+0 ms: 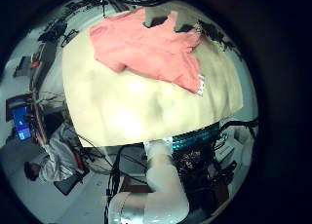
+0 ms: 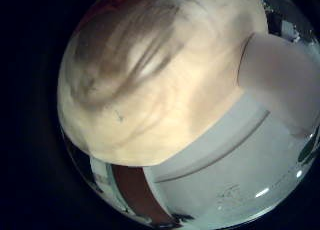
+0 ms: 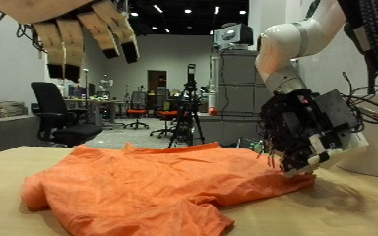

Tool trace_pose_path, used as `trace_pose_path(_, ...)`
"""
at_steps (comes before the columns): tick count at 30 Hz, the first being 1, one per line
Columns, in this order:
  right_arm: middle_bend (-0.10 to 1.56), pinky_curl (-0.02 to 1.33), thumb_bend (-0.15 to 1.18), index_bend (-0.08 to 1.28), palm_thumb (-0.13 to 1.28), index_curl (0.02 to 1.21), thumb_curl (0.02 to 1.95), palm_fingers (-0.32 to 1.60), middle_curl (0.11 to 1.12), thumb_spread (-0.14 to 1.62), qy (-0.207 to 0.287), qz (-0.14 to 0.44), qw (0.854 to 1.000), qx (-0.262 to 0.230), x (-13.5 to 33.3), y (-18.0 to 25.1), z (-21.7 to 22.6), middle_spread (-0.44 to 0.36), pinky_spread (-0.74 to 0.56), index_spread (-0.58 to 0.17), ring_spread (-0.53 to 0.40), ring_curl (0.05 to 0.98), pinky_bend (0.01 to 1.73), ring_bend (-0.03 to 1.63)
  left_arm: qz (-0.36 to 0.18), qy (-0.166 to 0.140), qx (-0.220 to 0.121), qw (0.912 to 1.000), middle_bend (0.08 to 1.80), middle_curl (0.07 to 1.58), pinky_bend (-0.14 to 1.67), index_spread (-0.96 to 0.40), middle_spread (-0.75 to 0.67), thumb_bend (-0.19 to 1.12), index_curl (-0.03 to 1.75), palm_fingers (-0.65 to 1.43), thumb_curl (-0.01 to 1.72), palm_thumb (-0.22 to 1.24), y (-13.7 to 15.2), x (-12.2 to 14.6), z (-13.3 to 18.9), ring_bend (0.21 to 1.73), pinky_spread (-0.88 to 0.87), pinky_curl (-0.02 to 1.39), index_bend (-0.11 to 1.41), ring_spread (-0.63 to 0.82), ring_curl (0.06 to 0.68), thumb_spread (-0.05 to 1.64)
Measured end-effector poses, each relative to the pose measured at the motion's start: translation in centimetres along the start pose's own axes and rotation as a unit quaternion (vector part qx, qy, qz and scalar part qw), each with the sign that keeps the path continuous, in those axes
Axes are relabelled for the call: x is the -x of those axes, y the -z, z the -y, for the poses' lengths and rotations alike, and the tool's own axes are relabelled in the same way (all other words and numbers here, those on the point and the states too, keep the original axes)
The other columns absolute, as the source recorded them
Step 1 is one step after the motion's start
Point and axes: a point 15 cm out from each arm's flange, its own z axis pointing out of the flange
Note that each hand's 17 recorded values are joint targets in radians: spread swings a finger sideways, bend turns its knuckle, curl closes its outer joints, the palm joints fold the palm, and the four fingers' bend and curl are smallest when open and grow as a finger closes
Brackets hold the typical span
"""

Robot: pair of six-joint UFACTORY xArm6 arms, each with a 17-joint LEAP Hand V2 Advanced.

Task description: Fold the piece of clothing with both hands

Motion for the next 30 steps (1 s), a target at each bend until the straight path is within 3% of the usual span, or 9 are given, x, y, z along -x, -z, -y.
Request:
trace_pose_path(11,0.18,0.33,-0.04,0.18,-0.02,0.33,0.25,0.03,0.29,0.96,-0.002,0.010,0.999,0.039,1.2,-2.4,-3.5,0.061,0.23,-0.217,0.157,0.229,0.22,0.19,0.013,-0.010,0.008,0.9998,0.18,0.29,0.18,-0.02,0.23,-0.02,0.40,0.13,0.29,0.30,-0.2,-0.2,0.2,0.40,0.51,0.26,0.20,0.50,0.214,1.10)
trace_pose_path(20,0.19,0.33,-0.04,0.18,-0.03,0.33,0.25,0.02,0.29,0.97,0.003,-0.003,0.998,0.070,3.4,-4.6,-9.2,0.061,0.23,-0.213,0.157,0.230,0.21,0.19,0.049,-0.013,0.033,0.9982,0.18,0.29,0.18,-0.02,0.24,-0.02,0.40,0.13,0.29,0.30,-0.9,0.5,0.5,0.40,0.51,0.26,0.20,0.50,0.212,1.10)
trace_pose_path(30,0.19,0.33,-0.04,0.18,-0.03,0.32,0.24,0.02,0.30,0.96,0.002,-0.004,0.998,0.056,4.7,-4.4,-13.5,0.061,0.23,-0.216,0.157,0.229,0.21,0.19,0.140,-0.042,0.037,0.9886,0.19,0.30,0.20,0.02,0.22,-0.02,0.37,0.12,0.29,0.33,-5.9,1.3,5.4,0.42,0.49,0.28,0.15,0.49,0.222,1.10)
